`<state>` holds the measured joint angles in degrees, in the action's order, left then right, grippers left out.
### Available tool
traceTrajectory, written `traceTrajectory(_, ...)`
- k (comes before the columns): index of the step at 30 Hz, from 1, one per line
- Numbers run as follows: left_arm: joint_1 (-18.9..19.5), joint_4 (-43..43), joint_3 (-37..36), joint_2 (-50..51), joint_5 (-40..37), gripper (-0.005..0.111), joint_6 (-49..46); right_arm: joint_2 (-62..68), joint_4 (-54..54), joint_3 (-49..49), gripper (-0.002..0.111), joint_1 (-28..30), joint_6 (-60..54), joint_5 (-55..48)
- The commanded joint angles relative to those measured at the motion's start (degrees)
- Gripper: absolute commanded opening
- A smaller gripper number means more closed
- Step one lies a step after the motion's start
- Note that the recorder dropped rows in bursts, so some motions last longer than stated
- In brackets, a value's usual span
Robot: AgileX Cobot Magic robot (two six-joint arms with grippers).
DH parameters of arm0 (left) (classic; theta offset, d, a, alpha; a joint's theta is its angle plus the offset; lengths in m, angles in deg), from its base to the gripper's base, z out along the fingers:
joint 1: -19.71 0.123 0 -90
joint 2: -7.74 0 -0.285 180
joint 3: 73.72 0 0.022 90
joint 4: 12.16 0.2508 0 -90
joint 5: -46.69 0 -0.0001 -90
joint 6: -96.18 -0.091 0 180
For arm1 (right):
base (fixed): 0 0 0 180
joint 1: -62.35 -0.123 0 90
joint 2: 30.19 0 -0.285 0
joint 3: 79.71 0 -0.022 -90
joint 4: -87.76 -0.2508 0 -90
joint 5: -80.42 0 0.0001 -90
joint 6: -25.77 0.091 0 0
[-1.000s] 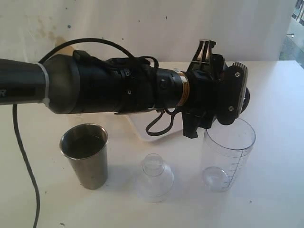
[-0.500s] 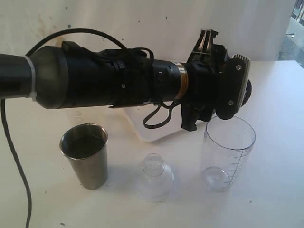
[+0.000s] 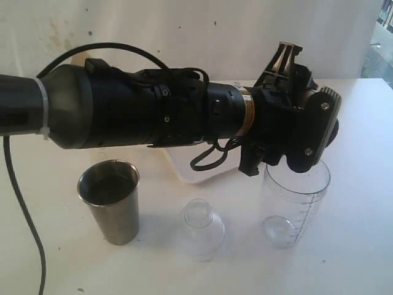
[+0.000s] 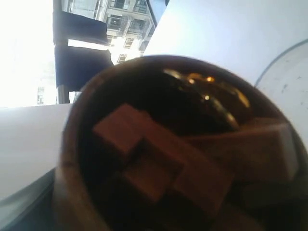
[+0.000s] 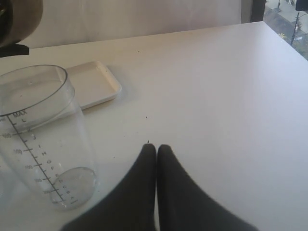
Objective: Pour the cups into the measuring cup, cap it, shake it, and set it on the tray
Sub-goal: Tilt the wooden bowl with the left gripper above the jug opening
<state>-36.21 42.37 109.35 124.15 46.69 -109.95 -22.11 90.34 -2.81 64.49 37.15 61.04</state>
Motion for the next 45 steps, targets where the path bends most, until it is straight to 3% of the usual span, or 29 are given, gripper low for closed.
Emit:
traceTrajectory(1, -0.13, -0.07, 0.45, -1.07, -1.49, 0.0, -1.34, -0.29, 0.28, 0.31, 0.0, 0.28, 0.24, 0.11)
traceTrajectory(12, -0.13, -0.07, 0.45, -1.07, -3.51, 0.0, -3.46, -0.29, 0.28, 0.31, 0.0, 0.28, 0.24, 0.11)
traceTrajectory(29, -0.34, -1.09, 0.45, -1.07, -5.84, 0.0, 3.28, -0.29, 0.28, 0.31, 0.0, 0.28, 0.24, 0.11)
traceTrajectory(45, -0.71, 0.6, 0.45, -1.07, -1.27, 0.0, 0.45, -0.29, 0.28, 0.31, 0.0, 0.28, 0.24, 0.11)
